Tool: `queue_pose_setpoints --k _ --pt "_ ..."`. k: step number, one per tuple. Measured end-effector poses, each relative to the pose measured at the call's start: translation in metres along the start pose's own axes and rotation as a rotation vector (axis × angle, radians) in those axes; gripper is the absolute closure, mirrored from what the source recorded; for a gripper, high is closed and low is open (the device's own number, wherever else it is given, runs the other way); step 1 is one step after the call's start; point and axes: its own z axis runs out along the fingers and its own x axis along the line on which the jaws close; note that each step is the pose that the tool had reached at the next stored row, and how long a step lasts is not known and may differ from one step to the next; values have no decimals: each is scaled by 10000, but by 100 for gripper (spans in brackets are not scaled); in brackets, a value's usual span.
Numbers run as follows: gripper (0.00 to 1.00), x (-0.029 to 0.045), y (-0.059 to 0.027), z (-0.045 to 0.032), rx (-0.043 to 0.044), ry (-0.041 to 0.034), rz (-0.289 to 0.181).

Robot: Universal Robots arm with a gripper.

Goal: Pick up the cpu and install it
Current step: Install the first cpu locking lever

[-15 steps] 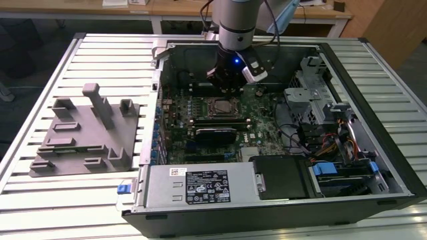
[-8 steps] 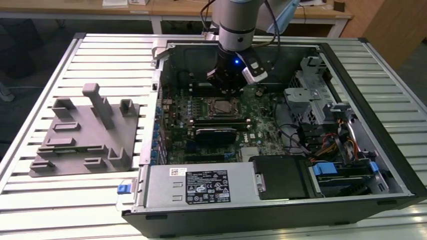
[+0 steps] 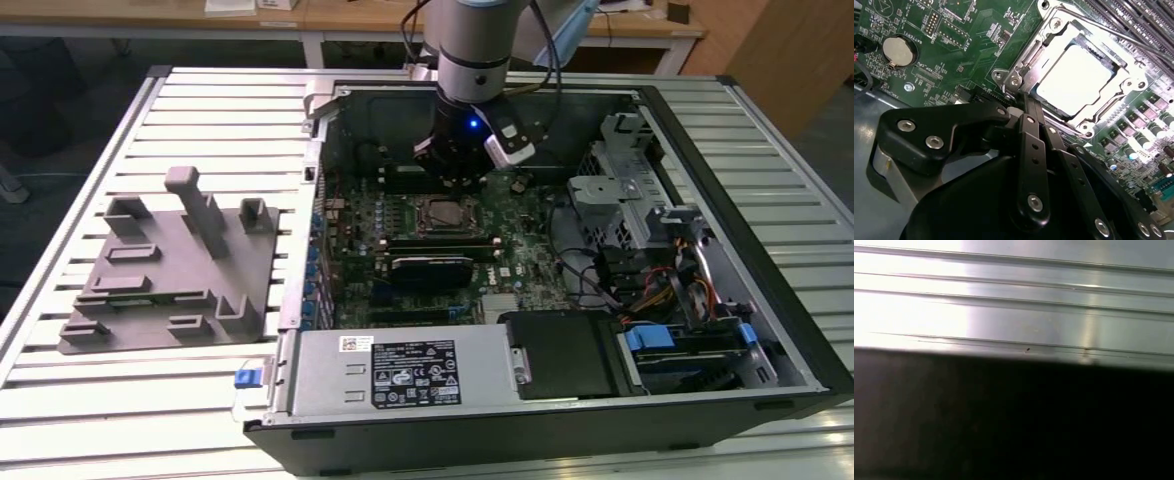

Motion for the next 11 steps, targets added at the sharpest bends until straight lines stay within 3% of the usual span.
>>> queue_pose_setpoints --k 5,11 --pt "89 1 1 -2 -146 -3 -5" --pt "89 -3 9 -59 -177 -18 -6"
